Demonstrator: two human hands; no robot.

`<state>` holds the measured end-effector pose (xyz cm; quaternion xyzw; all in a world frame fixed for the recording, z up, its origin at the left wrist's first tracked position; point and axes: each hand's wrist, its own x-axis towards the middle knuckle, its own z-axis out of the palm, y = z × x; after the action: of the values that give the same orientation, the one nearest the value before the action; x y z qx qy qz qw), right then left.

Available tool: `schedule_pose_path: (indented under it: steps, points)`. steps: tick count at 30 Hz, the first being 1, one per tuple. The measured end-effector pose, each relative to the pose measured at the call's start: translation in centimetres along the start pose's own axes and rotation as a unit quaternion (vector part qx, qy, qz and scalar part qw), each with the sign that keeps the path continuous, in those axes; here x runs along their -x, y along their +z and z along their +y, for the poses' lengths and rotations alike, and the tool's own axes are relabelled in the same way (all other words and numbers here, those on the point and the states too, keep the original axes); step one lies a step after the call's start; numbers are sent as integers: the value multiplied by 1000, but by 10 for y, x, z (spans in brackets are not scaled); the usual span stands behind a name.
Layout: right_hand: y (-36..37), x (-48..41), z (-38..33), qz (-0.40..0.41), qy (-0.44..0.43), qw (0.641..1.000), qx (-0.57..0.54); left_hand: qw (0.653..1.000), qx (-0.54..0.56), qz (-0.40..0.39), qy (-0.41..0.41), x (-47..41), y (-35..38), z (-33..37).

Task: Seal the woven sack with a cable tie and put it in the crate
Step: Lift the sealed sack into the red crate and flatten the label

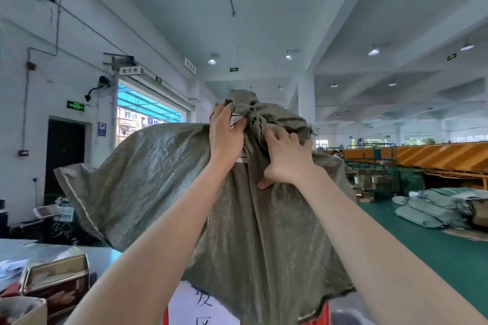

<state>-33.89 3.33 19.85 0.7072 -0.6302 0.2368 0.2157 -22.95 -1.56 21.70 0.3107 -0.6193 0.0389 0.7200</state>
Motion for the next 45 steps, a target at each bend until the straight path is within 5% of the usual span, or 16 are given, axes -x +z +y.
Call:
schedule_pose_path:
  steps: [12, 26, 34, 40, 45]
  points:
    - [29, -52, 27, 159, 6, 983, 97, 993, 97, -61, -6, -28, 36, -26]
    - [100, -111, 8, 100, -87, 978, 159, 992, 42, 13, -117, -13, 63, -136]
    - [128, -95, 10, 39, -57, 995, 72, 983, -102, -140, -59, -14, 50, -155]
    - [125, -70, 13, -103, -91, 982, 129, 901, -334, -275, 16, -7, 37, -155]
    - [158, -38, 12, -111, -131, 953, 249, 954, -233, -183, -38, -5, 43, -157]
